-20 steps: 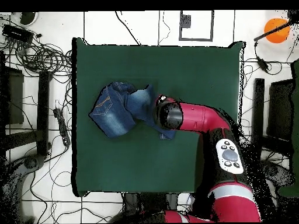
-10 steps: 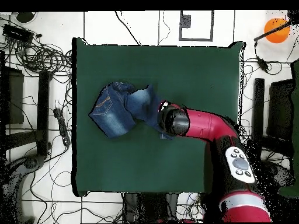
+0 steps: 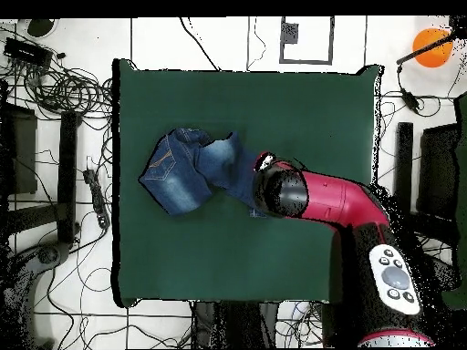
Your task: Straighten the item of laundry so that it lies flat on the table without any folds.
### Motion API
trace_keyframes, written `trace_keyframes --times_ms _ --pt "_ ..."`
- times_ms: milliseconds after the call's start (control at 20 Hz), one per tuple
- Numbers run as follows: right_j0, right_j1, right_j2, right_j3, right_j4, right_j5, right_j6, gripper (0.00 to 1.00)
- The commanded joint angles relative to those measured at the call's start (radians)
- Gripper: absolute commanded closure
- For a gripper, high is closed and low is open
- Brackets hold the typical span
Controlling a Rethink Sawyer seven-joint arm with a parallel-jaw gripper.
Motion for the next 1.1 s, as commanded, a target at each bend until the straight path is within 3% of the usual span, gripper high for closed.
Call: trace_keyframes --times_ms 50,350,700,900,1100 --pt "0.041 0.112 0.113 0.077 -0.057 -0.036 -0.008 0.00" --pt "0.072 0.159 0.083 0.062 -0.061 -0.108 0.036 0.00" --pt "0.048 0.190 0.096 0.075 -0.076 -0.168 0.024 0.00" --pt "-0.002 0.170 0.144 0.107 -0.092 -0.167 -0.008 0.00" --pt "-0.063 0.088 0.194 0.177 -0.107 -0.124 -0.044 0.00"
